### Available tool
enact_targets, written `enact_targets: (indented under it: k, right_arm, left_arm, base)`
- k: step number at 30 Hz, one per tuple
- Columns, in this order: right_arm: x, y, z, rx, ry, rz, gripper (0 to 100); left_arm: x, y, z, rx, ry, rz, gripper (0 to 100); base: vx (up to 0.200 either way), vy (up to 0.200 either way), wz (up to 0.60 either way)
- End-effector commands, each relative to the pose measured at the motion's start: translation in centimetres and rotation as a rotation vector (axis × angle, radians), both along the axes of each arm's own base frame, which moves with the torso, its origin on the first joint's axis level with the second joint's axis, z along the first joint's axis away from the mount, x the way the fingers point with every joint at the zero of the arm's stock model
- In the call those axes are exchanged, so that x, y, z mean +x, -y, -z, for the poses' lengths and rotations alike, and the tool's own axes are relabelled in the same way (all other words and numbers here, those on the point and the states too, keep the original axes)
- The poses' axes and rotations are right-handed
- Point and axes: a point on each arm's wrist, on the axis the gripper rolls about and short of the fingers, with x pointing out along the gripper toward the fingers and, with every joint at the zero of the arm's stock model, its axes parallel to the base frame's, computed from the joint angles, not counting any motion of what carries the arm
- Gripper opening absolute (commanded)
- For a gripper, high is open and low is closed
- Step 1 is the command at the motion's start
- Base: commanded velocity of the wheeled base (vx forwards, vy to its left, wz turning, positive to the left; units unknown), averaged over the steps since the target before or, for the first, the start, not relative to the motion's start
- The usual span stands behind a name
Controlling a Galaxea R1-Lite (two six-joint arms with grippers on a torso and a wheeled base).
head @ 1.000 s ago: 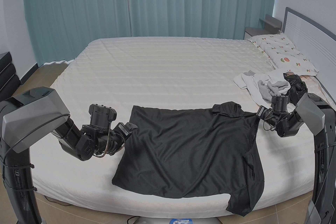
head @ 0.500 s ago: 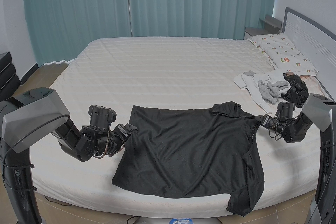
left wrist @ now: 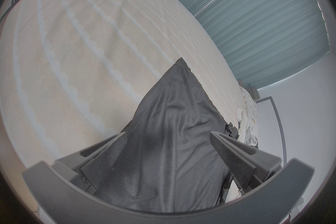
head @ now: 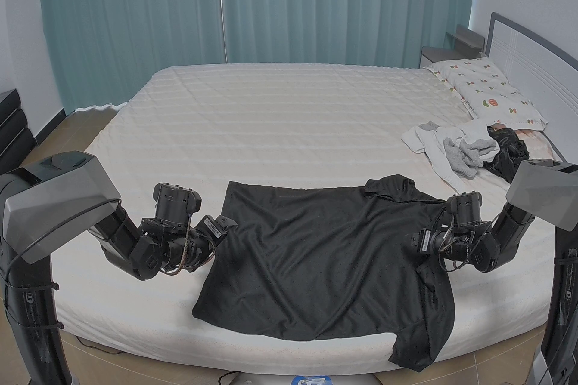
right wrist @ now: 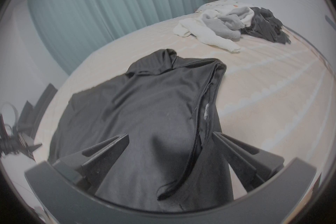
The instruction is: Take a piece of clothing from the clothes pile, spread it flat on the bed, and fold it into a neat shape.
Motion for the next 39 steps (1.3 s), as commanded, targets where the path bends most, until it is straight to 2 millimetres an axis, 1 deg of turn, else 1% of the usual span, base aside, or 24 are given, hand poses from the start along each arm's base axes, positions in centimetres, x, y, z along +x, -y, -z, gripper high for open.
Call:
enact_targets:
  k: [1, 6, 7, 11, 13, 16, 17, 18, 19, 20, 21, 22, 23, 24, 25, 26, 27, 28, 29, 31, 33, 34, 36, 39]
  right_arm:
    - [-1.0, -0.6, 1.3, -0.06, -0.051, -0.03, 100]
    - [-1.9, -0.4, 1.4, -0.095, -0.075, -0.054, 100]
    - [-2.2, -0.4, 1.6, -0.111, -0.088, -0.066, 0]
    - [-2.7, 0.1, 1.8, -0.143, -0.096, -0.07, 0]
    - [-2.6, 0.5, 1.4, -0.139, -0.084, -0.058, 0]
    - [-2.6, 1.3, 0.2, -0.124, -0.058, -0.035, 0]
    - [-2.6, 1.3, 0.2, -0.124, -0.058, -0.035, 0]
    - [-2.9, 2.5, -0.4, -0.118, -0.051, -0.006, 0]
    - [-3.0, 3.2, -0.6, -0.116, -0.052, 0.009, 0]
    - [-3.0, 3.2, -0.6, -0.116, -0.052, 0.009, 0]
    - [-3.4, 4.9, -0.7, -0.098, -0.059, 0.033, 0]
    - [-3.5, 5.3, -0.8, -0.092, -0.058, 0.037, 0]
    - [-3.7, 6.6, -0.8, -0.067, -0.065, 0.052, 0]
    - [-3.7, 6.7, -0.8, -0.065, -0.065, 0.053, 0]
    - [-4.1, 8.0, -0.5, -0.039, -0.078, 0.068, 0]
    - [-4.1, 8.0, -0.5, -0.039, -0.078, 0.068, 0]
    - [-4.7, 9.3, -0.1, -0.016, -0.099, 0.08, 0]
    - [-5.1, 9.8, 0.0, -0.002, -0.11, 0.079, 0]
    - [-5.1, 9.8, 0.0, -0.002, -0.11, 0.079, 0]
    - [-6.2, 10.9, 0.3, 0.019, -0.132, 0.065, 0]
    - [-6.4, 11.2, 0.5, 0.013, -0.139, 0.064, 0]
    - [-6.8, 11.8, 0.8, -0.01, -0.152, 0.06, 100]
    - [-7.0, 12.8, 1.2, -0.043, -0.157, 0.053, 100]
    - [-6.9, 13.5, 1.6, -0.043, -0.157, 0.08, 100]
  left_arm:
    - [0.0, -0.1, 0.0, 0.001, 0.0, -0.001, 100]
    - [0.0, -0.1, 0.0, 0.001, 0.0, -0.001, 100]
    - [0.0, 0.0, 0.0, 0.0, 0.002, -0.001, 100]
    - [0.0, -0.2, 0.0, 0.001, 0.0, -0.004, 100]
    - [0.0, -0.2, 0.1, 0.001, -0.001, -0.004, 100]
    - [0.0, -0.2, 0.2, 0.003, -0.004, -0.006, 100]
    - [0.0, -0.2, 0.2, 0.003, -0.004, -0.006, 100]
    - [0.0, -0.2, 0.2, 0.005, -0.005, -0.005, 100]
    - [0.0, -0.2, 0.2, 0.005, -0.005, -0.005, 100]
    - [0.0, -0.2, 0.2, 0.005, -0.005, -0.005, 100]
    - [-0.1, -0.2, 0.3, 0.007, -0.009, -0.004, 100]
    - [-0.1, -0.2, 0.3, 0.008, -0.01, -0.004, 100]
    - [-0.1, -0.2, 0.3, 0.008, -0.012, -0.004, 100]
    - [-0.1, -0.2, 0.3, 0.008, -0.012, -0.004, 100]
    - [-0.3, -0.1, 0.5, 0.011, -0.02, 0.002, 100]
    - [-0.3, -0.1, 0.5, 0.011, -0.02, 0.002, 100]
    - [-0.4, -0.1, 0.5, 0.014, -0.026, 0.006, 100]
    - [-0.5, -0.1, 0.6, 0.014, -0.029, 0.007, 100]
    - [-0.5, -0.1, 0.6, 0.014, -0.029, 0.007, 100]
    - [-0.7, -0.3, 0.6, 0.016, -0.037, 0.007, 100]
    - [-0.8, -0.3, 0.7, 0.019, -0.04, 0.009, 100]
    - [-0.9, -0.3, 0.8, 0.026, -0.043, 0.014, 100]
    - [-1.3, -0.5, 1.1, 0.052, -0.051, 0.033, 100]
    - [-2.0, -0.7, 1.5, 0.086, -0.068, 0.059, 100]
  base:
    - [0.0, 0.0, 0.0]
    - [0.0, 0.0, 0.0]
    - [0.0, 0.0, 0.0]
    - [0.0, 0.0, 0.0]
    - [0.0, 0.0, 0.0]
    - [0.0, 0.0, 0.0]
    - [0.0, 0.0, 0.0]
    - [0.0, 0.0, 0.0]
    - [0.0, 0.0, 0.0]
    - [0.0, 0.0, 0.0]
    - [0.0, 0.0, 0.0]
    - [0.0, 0.0, 0.0]
    - [0.0, 0.0, 0.0]
    - [0.0, 0.0, 0.0]
    - [0.0, 0.0, 0.0]
    - [0.0, 0.0, 0.0]
    - [0.0, 0.0, 0.0]
    - [0.0, 0.0, 0.0]
    - [0.0, 0.0, 0.0]
    - [0.0, 0.0, 0.0]
    - [0.0, 0.0, 0.0]
    - [0.0, 0.0, 0.0]
    - [0.0, 0.0, 0.0]
    - [0.0, 0.0, 0.0]
